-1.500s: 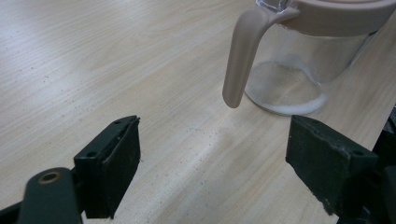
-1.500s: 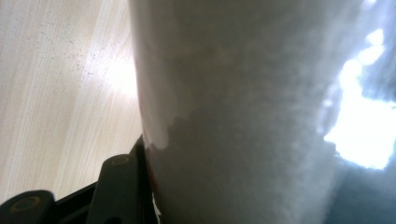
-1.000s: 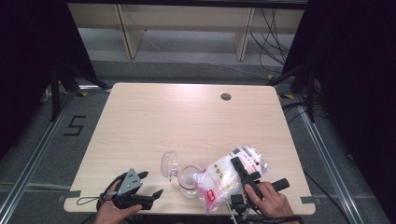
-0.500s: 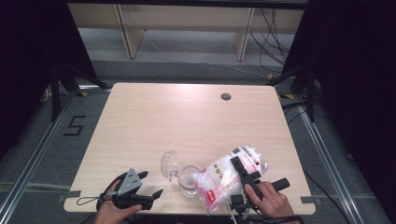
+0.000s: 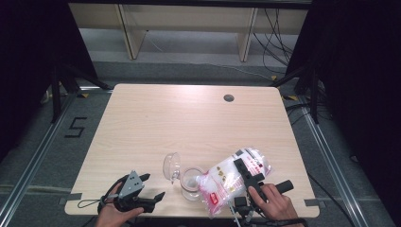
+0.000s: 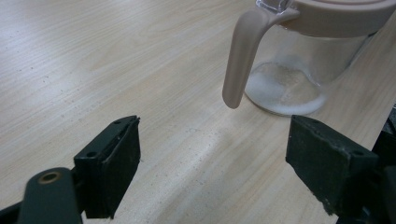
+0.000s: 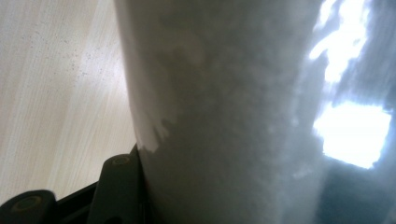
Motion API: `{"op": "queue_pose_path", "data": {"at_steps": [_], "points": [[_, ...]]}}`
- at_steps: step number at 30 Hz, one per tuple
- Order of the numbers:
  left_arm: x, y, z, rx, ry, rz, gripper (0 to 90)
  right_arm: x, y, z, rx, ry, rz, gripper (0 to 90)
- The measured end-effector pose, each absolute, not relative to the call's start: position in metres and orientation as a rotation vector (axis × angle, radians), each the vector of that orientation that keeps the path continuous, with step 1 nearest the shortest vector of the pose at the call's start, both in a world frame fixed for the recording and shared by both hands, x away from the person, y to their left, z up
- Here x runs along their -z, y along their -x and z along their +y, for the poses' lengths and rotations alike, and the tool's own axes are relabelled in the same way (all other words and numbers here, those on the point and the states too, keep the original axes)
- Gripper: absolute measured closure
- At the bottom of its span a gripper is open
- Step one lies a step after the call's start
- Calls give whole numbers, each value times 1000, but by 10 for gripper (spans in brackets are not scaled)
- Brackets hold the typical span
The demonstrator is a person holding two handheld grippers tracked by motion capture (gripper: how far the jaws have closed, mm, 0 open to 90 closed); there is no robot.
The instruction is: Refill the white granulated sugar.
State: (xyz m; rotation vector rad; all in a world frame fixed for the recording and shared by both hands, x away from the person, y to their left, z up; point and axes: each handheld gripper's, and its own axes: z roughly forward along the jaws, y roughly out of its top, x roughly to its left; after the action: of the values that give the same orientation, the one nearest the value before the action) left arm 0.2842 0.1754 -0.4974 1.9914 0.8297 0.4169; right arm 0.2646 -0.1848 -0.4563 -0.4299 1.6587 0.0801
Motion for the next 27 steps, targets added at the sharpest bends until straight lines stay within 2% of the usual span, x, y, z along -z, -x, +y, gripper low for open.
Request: {"op": "queue_pose_path", "data": {"at_steps": [27], "points": [[497, -284, 176, -420, -1988, 832, 177, 452, -263, -184, -61, 457, 1637, 480]]}}
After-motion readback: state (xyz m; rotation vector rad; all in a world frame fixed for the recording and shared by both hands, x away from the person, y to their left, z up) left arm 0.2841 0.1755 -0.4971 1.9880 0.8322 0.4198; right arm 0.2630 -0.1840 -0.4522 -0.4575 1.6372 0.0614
